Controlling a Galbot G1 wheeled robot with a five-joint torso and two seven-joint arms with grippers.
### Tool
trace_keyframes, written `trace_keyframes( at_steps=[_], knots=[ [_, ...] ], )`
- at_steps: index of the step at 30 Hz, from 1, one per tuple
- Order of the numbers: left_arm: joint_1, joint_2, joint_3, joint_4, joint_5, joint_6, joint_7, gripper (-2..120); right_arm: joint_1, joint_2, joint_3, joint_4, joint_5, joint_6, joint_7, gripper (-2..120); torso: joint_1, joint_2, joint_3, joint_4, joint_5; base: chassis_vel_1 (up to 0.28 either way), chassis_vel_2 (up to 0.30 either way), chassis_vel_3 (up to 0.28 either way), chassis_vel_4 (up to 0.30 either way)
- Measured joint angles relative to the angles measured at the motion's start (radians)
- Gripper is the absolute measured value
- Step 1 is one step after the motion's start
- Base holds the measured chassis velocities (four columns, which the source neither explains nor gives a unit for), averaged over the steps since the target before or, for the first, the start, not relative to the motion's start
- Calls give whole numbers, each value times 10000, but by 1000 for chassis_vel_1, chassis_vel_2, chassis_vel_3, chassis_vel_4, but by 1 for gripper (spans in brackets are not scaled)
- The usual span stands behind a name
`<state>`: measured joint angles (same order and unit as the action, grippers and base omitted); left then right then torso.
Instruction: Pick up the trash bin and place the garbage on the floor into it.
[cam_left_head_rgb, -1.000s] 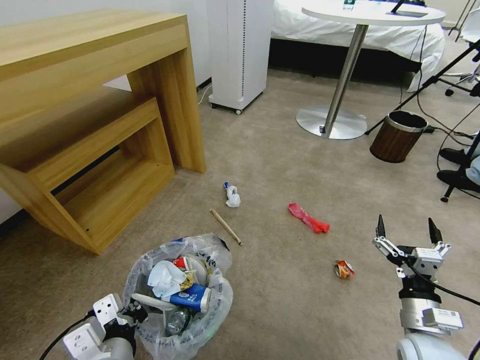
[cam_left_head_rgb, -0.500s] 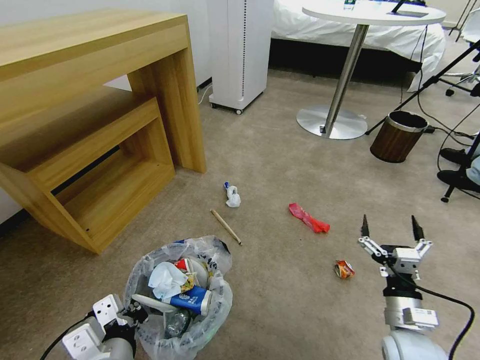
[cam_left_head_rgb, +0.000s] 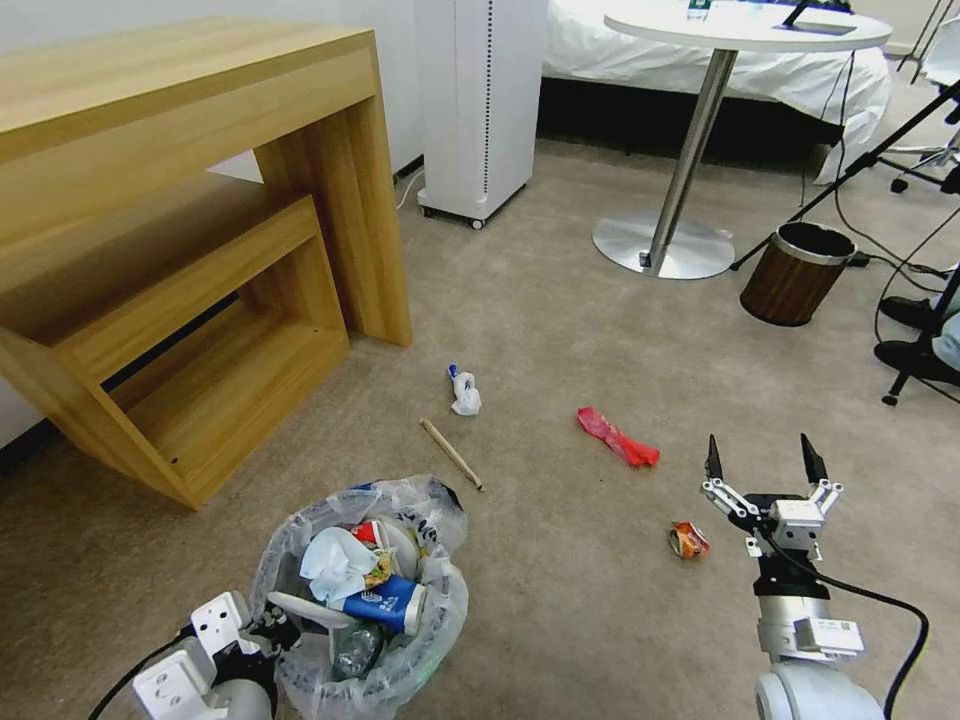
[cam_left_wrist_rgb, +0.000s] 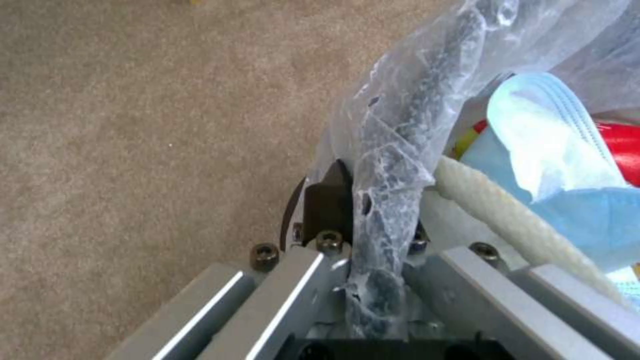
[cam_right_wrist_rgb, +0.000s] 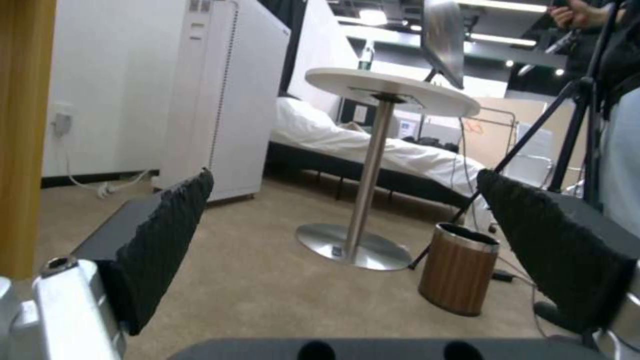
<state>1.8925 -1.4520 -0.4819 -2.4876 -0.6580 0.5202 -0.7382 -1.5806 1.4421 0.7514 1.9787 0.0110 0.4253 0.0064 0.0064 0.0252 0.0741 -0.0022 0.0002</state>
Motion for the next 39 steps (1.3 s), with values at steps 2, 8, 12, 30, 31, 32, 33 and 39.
trace_keyframes(
  at_steps=[2,8,12,30,31,32,33,39],
  knots=[
    [31,-45,32,4,74,-4,12,0,33,-15,-79,-41,12,7,-18,100,0,0,0,0,-1,-53,55,59,-46],
    [73,-124,67,15,215,-18,37,0,81,-36,-232,-77,28,-38,-12,100,0,0,0,1,0,-78,91,88,-68],
    [87,-166,99,28,296,-31,60,0,93,-74,-244,-113,15,-47,17,100,1,0,0,1,-1,-89,89,90,-86],
    [152,-191,235,48,579,-89,197,0,80,15,-235,-381,-430,698,146,100,0,0,0,0,-1,-32,24,26,-27],
    [165,-193,256,49,628,-89,215,0,83,34,-224,-429,-475,773,145,100,0,0,0,0,-1,0,0,0,0],
    [174,-195,265,50,662,-90,228,0,80,42,-222,-435,-494,787,139,100,0,0,0,0,-1,0,0,0,0],
    [174,-195,265,50,662,-90,228,0,80,42,-222,-435,-494,787,139,100,0,0,0,0,-1,0,0,0,0],
    [251,-199,363,53,877,-118,314,0,65,153,-254,-428,-556,805,31,100,0,0,0,0,-1,0,0,0,0]
  ],
)
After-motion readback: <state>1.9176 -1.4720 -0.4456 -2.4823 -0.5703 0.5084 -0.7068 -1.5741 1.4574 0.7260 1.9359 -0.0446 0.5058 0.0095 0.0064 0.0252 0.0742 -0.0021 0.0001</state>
